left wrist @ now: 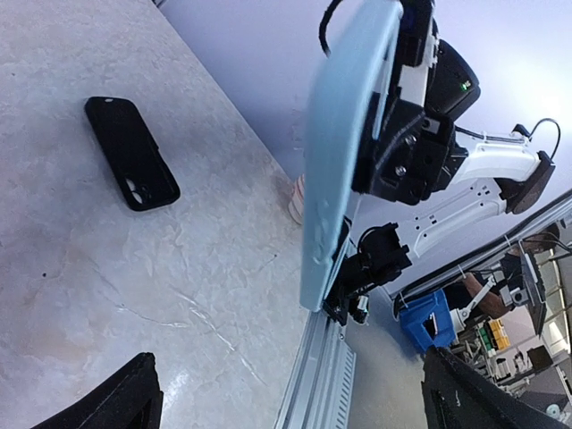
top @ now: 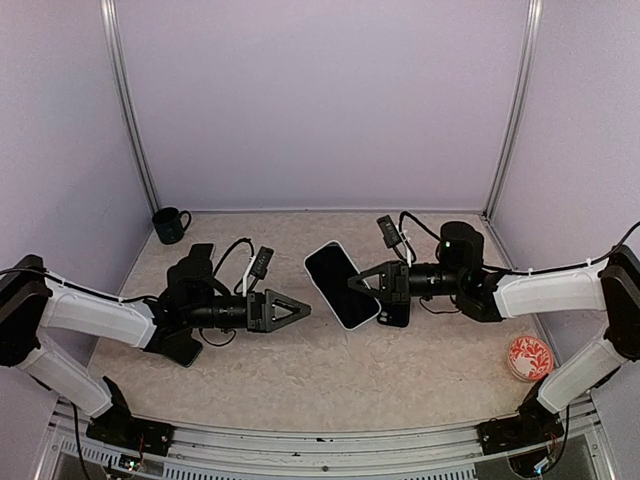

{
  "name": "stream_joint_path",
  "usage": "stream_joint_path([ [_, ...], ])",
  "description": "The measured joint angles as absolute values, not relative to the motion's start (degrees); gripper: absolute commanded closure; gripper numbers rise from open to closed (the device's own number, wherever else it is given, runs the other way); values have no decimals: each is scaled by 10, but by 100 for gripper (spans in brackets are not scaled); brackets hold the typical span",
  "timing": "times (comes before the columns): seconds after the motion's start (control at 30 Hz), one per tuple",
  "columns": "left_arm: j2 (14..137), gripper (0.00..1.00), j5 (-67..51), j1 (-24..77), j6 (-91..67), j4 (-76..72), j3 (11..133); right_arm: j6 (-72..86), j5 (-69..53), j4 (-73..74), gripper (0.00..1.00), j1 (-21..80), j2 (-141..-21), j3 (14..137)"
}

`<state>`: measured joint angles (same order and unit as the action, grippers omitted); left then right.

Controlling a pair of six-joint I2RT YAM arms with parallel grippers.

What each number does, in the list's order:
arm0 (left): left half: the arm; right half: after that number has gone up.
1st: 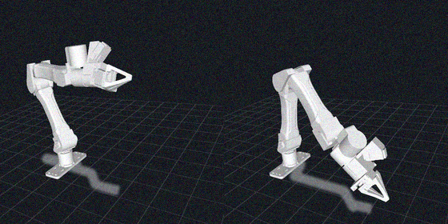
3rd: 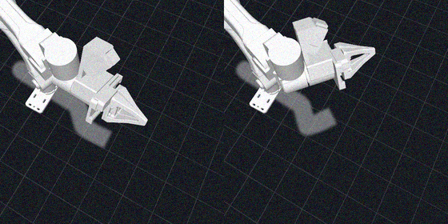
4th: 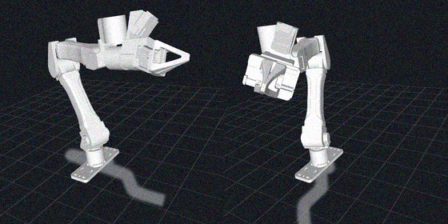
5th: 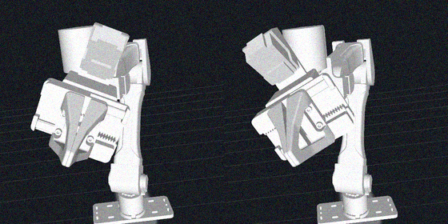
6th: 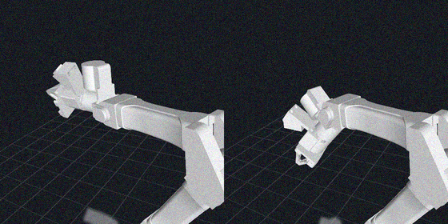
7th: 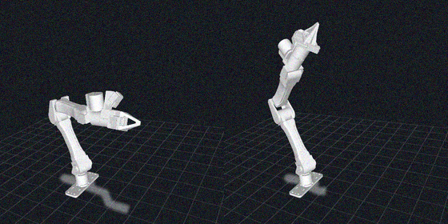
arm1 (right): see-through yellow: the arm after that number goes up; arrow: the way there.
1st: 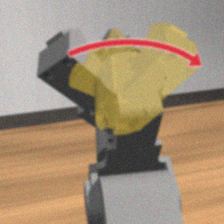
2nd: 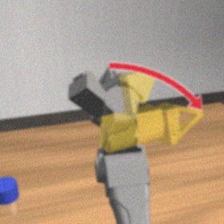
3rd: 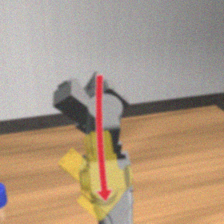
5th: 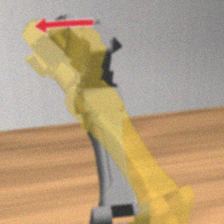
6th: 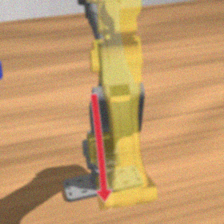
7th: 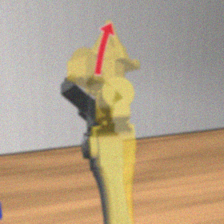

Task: Put the phone into the phone case
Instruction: Press the corner of the phone case at the bottom left corner of the phone case.

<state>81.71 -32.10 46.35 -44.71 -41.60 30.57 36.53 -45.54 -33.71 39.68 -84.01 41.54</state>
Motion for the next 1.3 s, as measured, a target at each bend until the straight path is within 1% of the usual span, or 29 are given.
stream_joint_path([
  [0.2, 848, 3, -324, 503, -448, -439, 321, 436, -399, -440, 100, 397, -840, 383],
  [0.43, 906, 9, -329, 518, -455, -464, 360, 478, -364, -524, 100, 402, -840, 359],
  [0.8, 968, 34, -343, 518, -467, -475, 426, 481, -354, -552, 100, 409, -845, 352],
  [0.9, 976, 44, -345, 518, -472, -479, 432, 476, -351, -552, 100, 410, -845, 351],
  [1.0, 980, 50, -346, 518, -478, -484, 435, 469, -346, -552, 100, 412, -845, 349],
  [1.17, 989, 65, -348, 517, -492, -493, 437, 449, -333, -547, 100, 415, -845, 347],
  [1.3, 996, 71, -350, 516, -502, -495, 438, 431, -319, -537, 100, 417, -844, 344],
])
